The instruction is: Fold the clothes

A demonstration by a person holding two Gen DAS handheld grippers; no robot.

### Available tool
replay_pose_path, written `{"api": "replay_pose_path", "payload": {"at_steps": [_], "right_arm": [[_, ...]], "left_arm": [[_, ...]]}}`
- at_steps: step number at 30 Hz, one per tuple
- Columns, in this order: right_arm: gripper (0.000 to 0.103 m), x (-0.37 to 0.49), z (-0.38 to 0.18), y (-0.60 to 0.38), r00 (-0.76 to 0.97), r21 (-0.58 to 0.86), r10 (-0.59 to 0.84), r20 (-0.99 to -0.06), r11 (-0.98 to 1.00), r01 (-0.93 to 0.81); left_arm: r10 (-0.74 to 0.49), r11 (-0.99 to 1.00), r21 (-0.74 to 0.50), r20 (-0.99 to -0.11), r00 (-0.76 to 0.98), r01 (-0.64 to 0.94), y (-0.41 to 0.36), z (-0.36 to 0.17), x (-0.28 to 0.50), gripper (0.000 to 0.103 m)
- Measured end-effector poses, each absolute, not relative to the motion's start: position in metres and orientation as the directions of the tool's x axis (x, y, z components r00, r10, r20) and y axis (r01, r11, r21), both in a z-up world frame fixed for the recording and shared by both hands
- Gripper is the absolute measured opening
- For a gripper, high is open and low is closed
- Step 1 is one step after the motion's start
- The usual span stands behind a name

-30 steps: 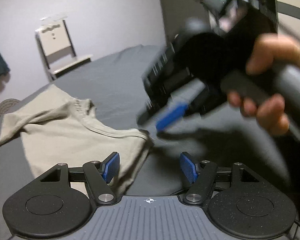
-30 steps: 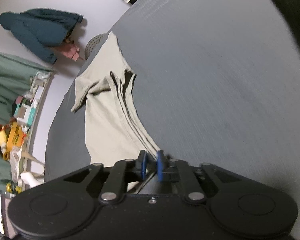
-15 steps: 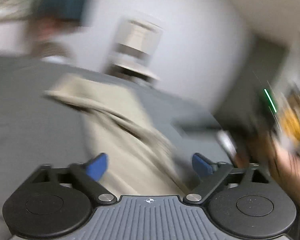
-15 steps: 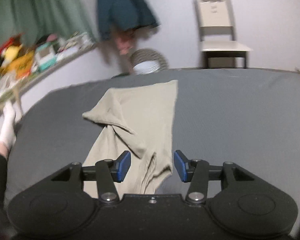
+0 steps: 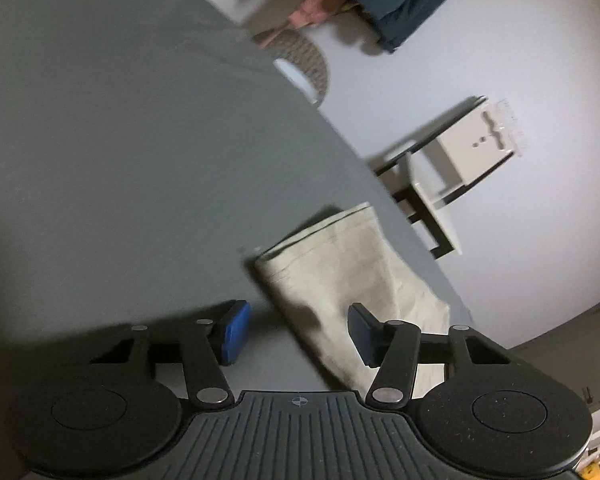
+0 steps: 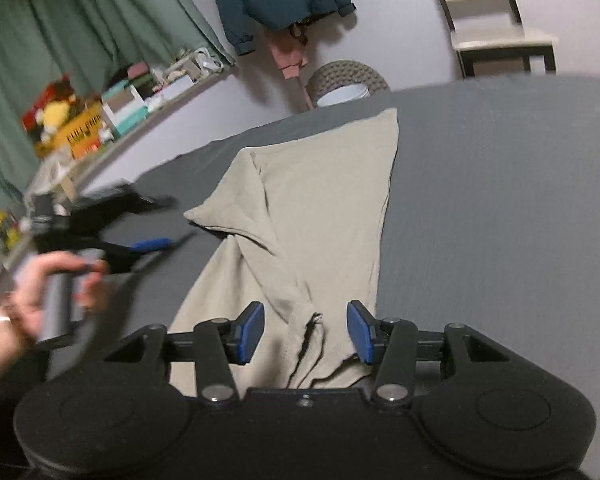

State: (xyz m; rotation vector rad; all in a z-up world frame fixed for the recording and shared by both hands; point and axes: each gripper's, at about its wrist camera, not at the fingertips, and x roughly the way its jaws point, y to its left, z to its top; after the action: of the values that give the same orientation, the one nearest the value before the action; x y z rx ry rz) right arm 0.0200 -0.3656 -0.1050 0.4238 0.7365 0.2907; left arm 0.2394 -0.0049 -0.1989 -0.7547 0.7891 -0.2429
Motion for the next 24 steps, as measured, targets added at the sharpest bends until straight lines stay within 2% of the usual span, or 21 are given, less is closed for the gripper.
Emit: {"api": "replay_pose_path", "payload": {"at_steps": [2,4,6,7,11,14,16,21,23,24], "right_arm": [[0.046,0.019,-0.107,-0.372,0.708,0.509,0.424,-0.565,0.854,-0.105],[0.046,0.021,-0.108,-0.372,0.709,0.523,0.431,-0.558,0.846,-0.103],[0.044,0.024,-0.108,-0.371,0.711,0.528,0.431,-0.556,0.844,-0.098],[0.04,0.025,-0.108,-0.37,0.711,0.531,0.431,-0.556,0.842,-0.096],[0.032,0.025,-0.106,-0.368,0.708,0.522,0.413,-0.573,0.85,-0.074],[0.022,0.025,-0.104,-0.366,0.708,0.509,0.394,-0.586,0.859,-0.057],[0.01,0.024,-0.106,-0.367,0.709,0.51,0.39,-0.587,0.858,-0.05],[0.006,0.017,-0.11,-0.372,0.708,0.549,0.414,-0.572,0.835,-0.046],[0.007,0.017,-0.11,-0.375,0.712,0.553,0.412,-0.569,0.833,-0.04],[0.012,0.017,-0.11,-0.377,0.722,0.543,0.394,-0.569,0.839,-0.03]], "left_arm": [[-0.462,0.701,-0.709,-0.54,0.703,-0.083,-0.012,-0.204,0.238,0.054],[-0.458,0.678,-0.727,-0.535,0.709,-0.111,-0.019,-0.208,0.238,0.037],[-0.436,0.68,-0.719,-0.555,0.709,-0.145,-0.027,-0.212,0.237,0.013],[-0.419,0.686,-0.71,-0.564,0.711,-0.16,-0.03,-0.214,0.237,0.007],[-0.38,0.713,-0.683,-0.566,0.732,-0.158,-0.044,-0.206,0.242,0.004],[-0.371,0.748,-0.654,-0.553,0.746,-0.112,-0.053,-0.182,0.243,0.004],[-0.385,0.765,-0.641,-0.535,0.752,-0.063,-0.061,-0.158,0.248,0.004],[-0.398,0.813,-0.582,-0.523,0.754,0.026,-0.093,-0.106,0.261,0.004],[-0.395,0.832,-0.553,-0.529,0.751,0.048,-0.106,-0.09,0.267,0.004],[-0.393,0.841,-0.538,-0.532,0.75,0.06,-0.112,-0.083,0.27,0.004]]}}
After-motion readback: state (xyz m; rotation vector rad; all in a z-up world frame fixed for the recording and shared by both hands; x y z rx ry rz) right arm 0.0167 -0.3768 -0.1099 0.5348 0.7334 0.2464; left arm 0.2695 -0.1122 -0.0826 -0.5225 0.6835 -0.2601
